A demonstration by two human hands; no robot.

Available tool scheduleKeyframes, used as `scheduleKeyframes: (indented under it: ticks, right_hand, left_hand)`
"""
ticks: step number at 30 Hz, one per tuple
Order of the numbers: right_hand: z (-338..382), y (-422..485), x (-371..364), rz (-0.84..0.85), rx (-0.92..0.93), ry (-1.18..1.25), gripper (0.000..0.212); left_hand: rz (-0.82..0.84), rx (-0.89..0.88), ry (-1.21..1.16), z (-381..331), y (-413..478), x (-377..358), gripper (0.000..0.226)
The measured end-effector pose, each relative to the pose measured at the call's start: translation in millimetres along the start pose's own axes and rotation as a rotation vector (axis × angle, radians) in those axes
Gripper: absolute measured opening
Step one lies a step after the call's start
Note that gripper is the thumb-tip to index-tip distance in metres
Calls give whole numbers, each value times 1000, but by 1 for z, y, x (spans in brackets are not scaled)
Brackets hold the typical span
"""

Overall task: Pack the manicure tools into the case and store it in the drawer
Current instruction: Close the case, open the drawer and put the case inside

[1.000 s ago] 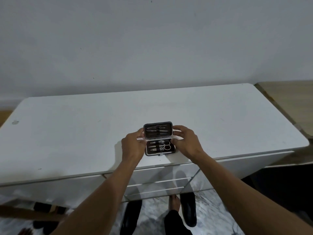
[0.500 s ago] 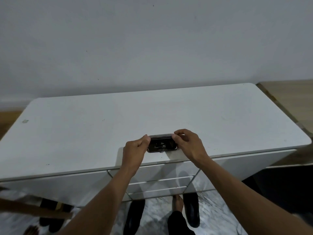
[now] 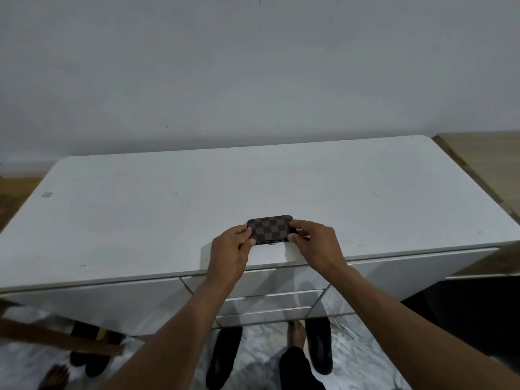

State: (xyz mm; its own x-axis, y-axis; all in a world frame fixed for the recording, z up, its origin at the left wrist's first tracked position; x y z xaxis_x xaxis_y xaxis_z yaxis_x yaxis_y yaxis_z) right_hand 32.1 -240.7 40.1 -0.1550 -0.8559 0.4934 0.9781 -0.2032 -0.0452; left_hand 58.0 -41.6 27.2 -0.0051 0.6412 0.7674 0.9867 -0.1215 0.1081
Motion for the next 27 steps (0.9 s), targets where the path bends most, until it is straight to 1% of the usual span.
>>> scheduleKeyframes:
  ticks: [6,9,12,16,19,21,22,23,25,26,27]
  right_hand:
    - [0,6,-4,5,-7,-71,26]
    - [2,9,-8,26,-17,-121,21]
    - [2,7,-8,11,-24,-110,18]
    - [2,2,-7,-16,-41,-80,25]
    - [8,-2,-8,31,-30,-120,34]
    - [14,-13,-6,41,24,-87,44]
    - [16,-23,-5,29,71,-96,45]
    - [17,-37,-4,6,122,-131,43]
    - [12,-68,-8,-34,248,-224,32]
    - [5,-83,-15,-19,297,-266,24]
    - [-5,-94,-24,16,312,-309,19]
  left_hand:
    - [-1,-74,126,-6,6,-3,26]
    - [-1,-114,171,-9,7,-4,22]
    - [-11,-124,192,-14,8,-1,21]
    - [16,-101,200,-18,5,2,18]
    - [64,-71,179,-18,5,0,23]
    - [87,-63,203,-19,-3,-2,35]
    - [52,-88,223,-21,-10,1,38]
    - [-17,-146,229,-25,-21,5,37]
    - [-139,-290,196,-31,-52,11,31]
    - [-166,-350,197,-31,-68,9,27]
    - [-158,-387,215,-27,-83,2,24]
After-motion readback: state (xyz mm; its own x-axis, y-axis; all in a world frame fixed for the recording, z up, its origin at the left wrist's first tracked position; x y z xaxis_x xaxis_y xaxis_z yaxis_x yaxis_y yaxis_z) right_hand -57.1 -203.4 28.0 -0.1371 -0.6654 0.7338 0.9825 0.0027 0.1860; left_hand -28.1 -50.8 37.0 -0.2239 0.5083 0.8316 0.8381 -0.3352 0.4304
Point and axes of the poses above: each hand's wrist, its own y-axis towards the middle knuckle, its own x-axis out of the back of the hand, z = x × y, the point moved 9 cm from there along y, towards the middle knuckle, and after that the axes turned 12 degrees about y, right-handed, at the moved point
